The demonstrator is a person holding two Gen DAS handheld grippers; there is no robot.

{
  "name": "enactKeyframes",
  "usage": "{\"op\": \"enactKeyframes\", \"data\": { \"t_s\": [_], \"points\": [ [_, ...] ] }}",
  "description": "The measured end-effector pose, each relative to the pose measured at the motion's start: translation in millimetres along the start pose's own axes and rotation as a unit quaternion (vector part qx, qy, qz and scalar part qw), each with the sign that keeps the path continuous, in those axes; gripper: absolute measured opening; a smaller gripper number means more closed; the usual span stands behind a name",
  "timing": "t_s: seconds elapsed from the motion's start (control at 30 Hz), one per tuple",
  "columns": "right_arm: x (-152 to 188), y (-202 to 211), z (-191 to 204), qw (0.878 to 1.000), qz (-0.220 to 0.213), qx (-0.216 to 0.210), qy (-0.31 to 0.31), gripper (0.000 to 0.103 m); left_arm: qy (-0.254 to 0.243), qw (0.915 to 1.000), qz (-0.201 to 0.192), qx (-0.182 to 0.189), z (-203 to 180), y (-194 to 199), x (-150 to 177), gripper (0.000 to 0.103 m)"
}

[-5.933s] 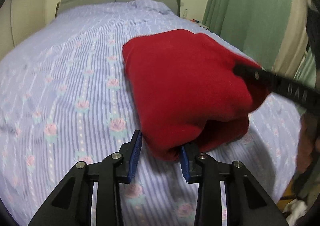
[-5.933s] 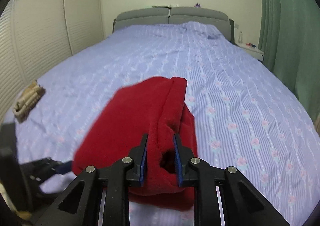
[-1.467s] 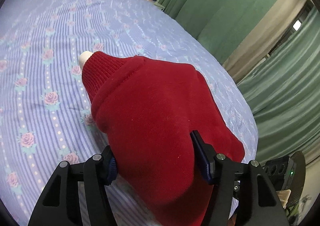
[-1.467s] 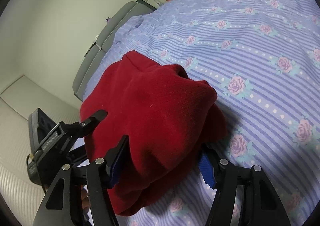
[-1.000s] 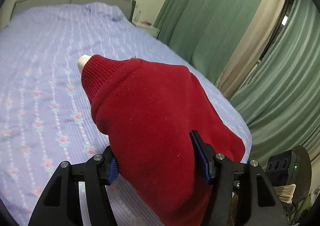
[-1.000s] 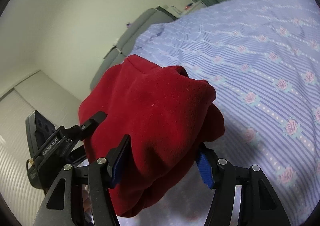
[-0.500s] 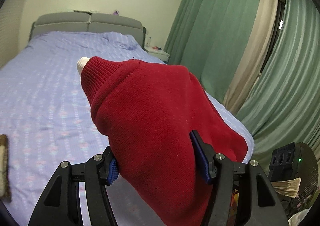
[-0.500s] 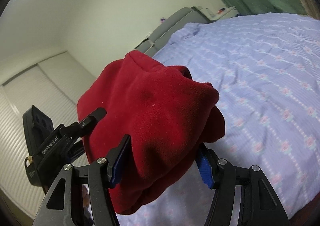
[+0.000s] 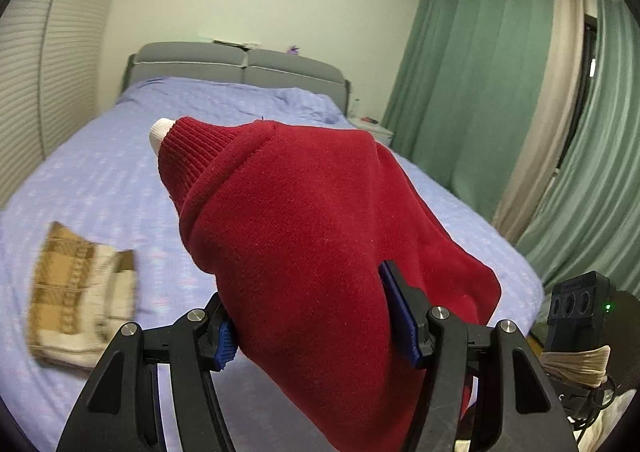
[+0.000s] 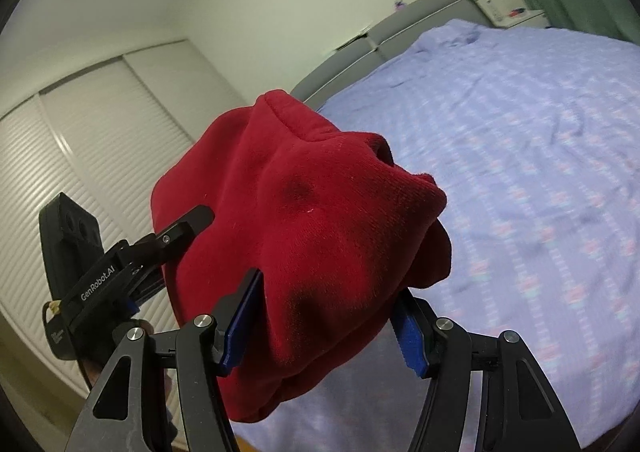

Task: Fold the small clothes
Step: 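Carry the held sweatshirt with the left gripper onto the beige folded clothes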

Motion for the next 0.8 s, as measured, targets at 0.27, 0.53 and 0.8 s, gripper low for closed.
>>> {"op": "enactKeyframes", "data": {
  "t_s": [0.27, 0.53, 0.8],
  "points": [
    [14.0, -73.9, 66.4, 0.999, 0.037, -0.019, 0.021, 0.061, 0.015, 0.9995, 0.002, -0.029, 89.5, 32.7, 2.5, 0.062],
    [28.2, -148.9, 116.1, 0.997, 0.063, -0.031, 0.030, 0.061, -0.004, 0.9971, 0.008, -0.075, 174.3, 48.5, 1.9, 0.062],
    [40.3, -213.0, 161.4, 0.996, 0.080, -0.047, 0.013, 0.061, -0.016, 0.9932, 0.013, -0.115, 243.2, 51.7, -9.2, 0.062]
  ]
}}
Point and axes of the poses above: each gripper's, at about its wrist camera, not at the fingertips, and y roughly against the way its jaws point, z to its left, x to its underside, the point moved 6 cm from there along -y, roughly the way its jaws point, and after that the axes turned 8 degrees about z, right-handed, at the moved point
